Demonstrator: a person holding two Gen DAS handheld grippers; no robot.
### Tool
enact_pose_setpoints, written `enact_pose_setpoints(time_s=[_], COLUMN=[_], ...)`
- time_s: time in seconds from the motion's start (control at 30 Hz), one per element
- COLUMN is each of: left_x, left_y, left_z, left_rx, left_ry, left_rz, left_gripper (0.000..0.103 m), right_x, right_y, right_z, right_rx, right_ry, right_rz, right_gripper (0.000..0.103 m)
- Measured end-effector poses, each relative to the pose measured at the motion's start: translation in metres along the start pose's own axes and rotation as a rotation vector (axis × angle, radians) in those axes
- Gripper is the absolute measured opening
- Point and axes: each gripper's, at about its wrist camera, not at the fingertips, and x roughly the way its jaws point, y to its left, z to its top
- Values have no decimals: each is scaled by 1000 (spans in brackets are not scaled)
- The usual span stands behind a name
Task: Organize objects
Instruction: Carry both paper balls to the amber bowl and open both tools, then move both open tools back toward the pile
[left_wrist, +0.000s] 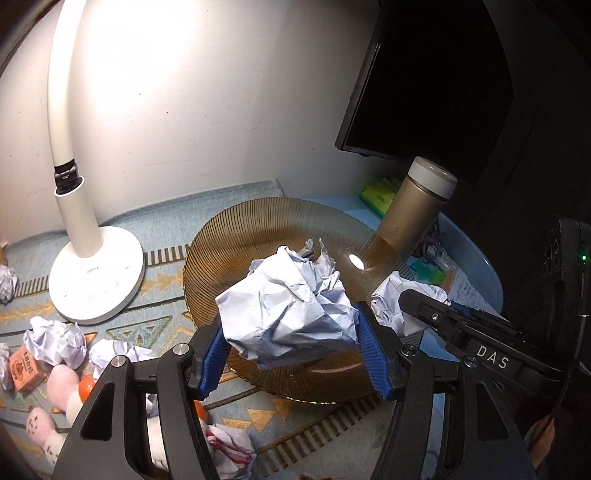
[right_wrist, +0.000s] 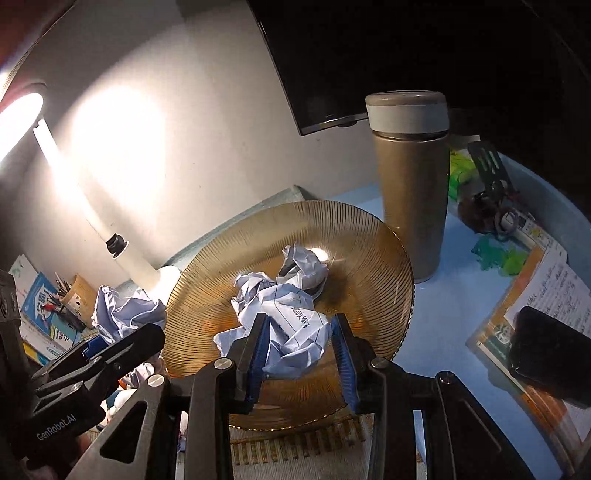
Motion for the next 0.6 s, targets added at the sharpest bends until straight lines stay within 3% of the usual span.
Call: enact_pose_setpoints(time_s=[0.03,0.07,0.13,0.27,0.37,0.6], left_x=[2,4,4,-8,-35,-134], left_y=[0,2,8,19,26,66], left_z=[0,0,0,-3,-11,-57], left_rx=[2,-1,-25,-67,-72,-65], left_ry=[-5,-5,-15,-19,-53,-147], left_rz=[11,17,2,-33,-34,152], left_gripper=[74,89,98,98,98,98], right_x=[4,9,13,8,-8,-47], right_y=[-1,-3,-9,-13,4,70], right_z=[1,2,1,-5,-13,-61], right_rx=[-1,-1,14,28,-34,-144], right_ry=[7,21,28,48,34,42], right_rz=[-10,-10,-13,9,-10,123], right_gripper=[41,57,62,62,62,65])
